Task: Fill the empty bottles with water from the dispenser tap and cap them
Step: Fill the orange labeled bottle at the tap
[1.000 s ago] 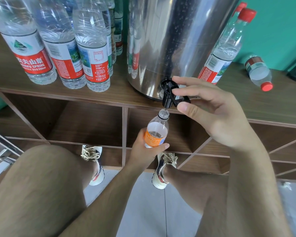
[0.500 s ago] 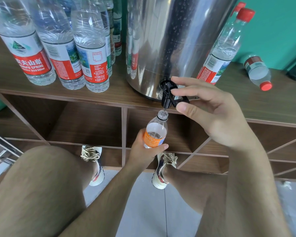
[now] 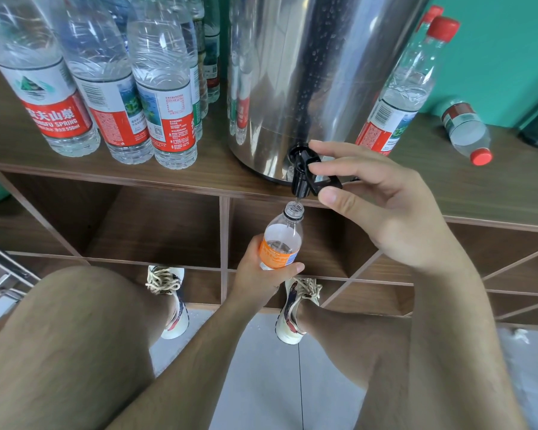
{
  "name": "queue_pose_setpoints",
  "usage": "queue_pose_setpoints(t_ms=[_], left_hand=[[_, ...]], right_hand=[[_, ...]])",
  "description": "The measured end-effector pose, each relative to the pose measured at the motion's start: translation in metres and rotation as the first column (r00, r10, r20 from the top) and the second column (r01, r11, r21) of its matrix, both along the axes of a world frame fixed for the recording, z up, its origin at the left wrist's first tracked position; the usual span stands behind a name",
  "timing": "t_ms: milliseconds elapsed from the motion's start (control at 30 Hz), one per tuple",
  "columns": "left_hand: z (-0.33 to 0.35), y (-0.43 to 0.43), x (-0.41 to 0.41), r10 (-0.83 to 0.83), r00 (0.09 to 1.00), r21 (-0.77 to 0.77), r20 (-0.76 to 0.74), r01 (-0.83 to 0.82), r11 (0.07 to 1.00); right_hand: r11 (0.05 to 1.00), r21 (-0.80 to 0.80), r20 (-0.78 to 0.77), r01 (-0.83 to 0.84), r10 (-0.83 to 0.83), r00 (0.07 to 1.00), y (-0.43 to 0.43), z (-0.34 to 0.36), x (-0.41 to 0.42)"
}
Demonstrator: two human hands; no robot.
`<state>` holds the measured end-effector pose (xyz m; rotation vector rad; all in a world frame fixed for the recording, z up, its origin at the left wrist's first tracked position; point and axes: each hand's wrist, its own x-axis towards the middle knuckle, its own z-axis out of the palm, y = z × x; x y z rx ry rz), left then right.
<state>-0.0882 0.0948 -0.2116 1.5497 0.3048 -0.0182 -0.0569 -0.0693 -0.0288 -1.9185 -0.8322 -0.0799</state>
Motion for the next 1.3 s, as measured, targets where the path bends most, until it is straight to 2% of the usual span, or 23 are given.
queue_pose_setpoints(t_ms=[1300], left_hand=[[0.0032,-0.0002,-0.0012,-0.003,1.0,0.008,0.004,0.003,1.0]], right_hand=[[1.0,0.007,-0.011,-0.002,0.002,1.0,0.0002,0.0016,-0.001]])
